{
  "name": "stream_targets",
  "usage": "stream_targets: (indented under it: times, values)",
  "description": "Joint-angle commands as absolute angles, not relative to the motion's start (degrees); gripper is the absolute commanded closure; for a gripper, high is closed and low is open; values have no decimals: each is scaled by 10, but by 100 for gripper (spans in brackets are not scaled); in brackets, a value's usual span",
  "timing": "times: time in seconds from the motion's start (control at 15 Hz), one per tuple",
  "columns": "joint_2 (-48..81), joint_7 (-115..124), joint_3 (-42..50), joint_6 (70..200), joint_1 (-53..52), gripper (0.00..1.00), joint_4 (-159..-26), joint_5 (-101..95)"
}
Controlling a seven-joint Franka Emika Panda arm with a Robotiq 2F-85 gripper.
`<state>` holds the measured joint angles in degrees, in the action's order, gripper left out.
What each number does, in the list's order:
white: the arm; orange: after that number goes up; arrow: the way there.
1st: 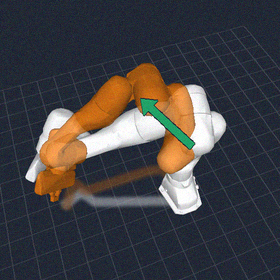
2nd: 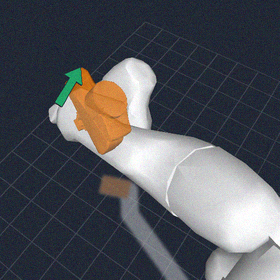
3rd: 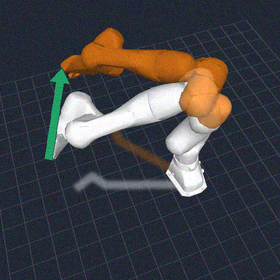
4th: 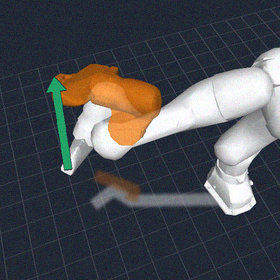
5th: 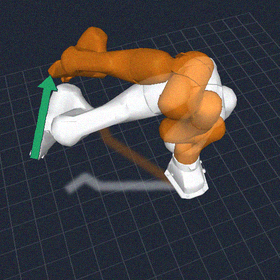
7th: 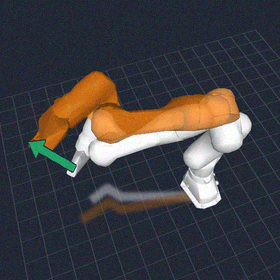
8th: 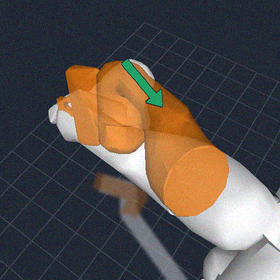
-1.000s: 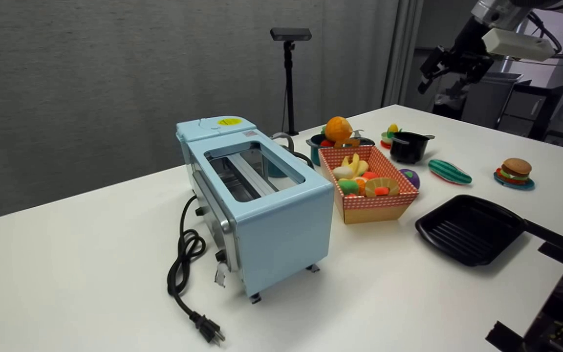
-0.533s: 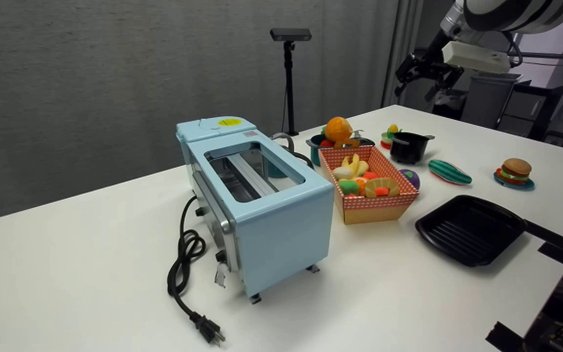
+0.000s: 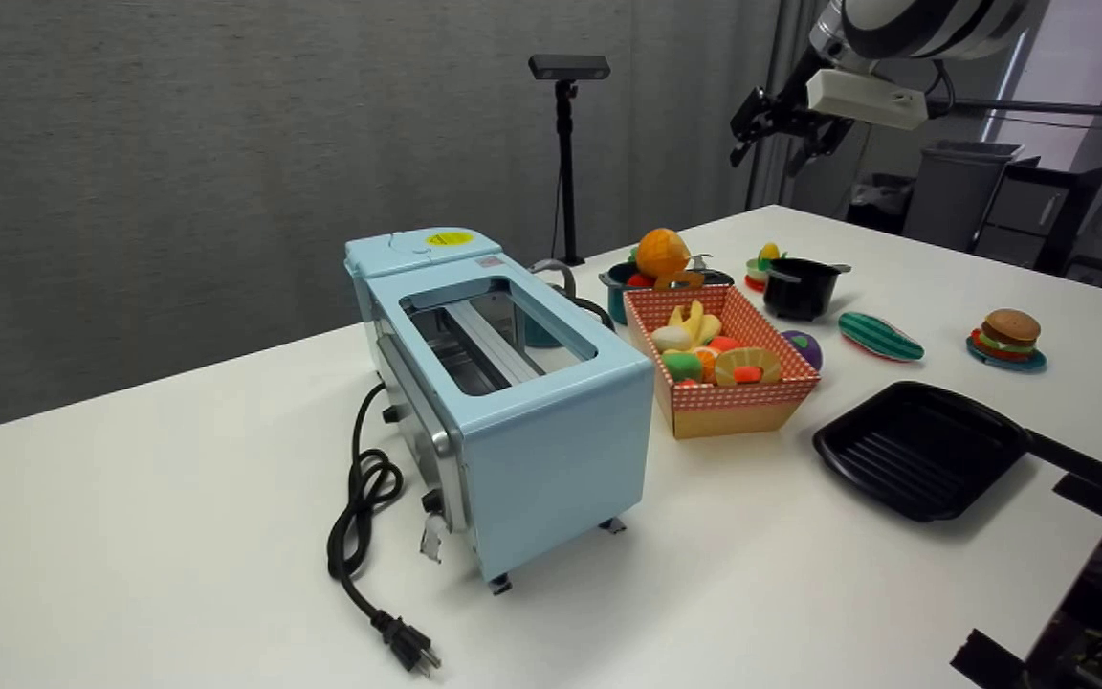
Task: Put the pineapple plush toy in the box
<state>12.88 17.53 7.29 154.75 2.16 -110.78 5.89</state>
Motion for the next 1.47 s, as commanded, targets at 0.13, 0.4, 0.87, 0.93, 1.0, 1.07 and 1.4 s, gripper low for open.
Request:
stream_targets:
  times: [0.13,0.4,0.87,0.93,1.0,1.07,1.4]
  values:
    - [195,220,82,1529,0,0,-1013,3]
    - [239,231,86,1527,-14,0,-966,-17]
    - [308,218,83,1527,-20,0,-902,-6]
    - [316,217,83,1526,-20,0,-893,-5]
    - [324,216,84,1526,-20,0,-886,-5]
    - [332,216,84,1526,-21,0,-879,-5]
    - [367,221,91,1515,-25,0,-842,-8]
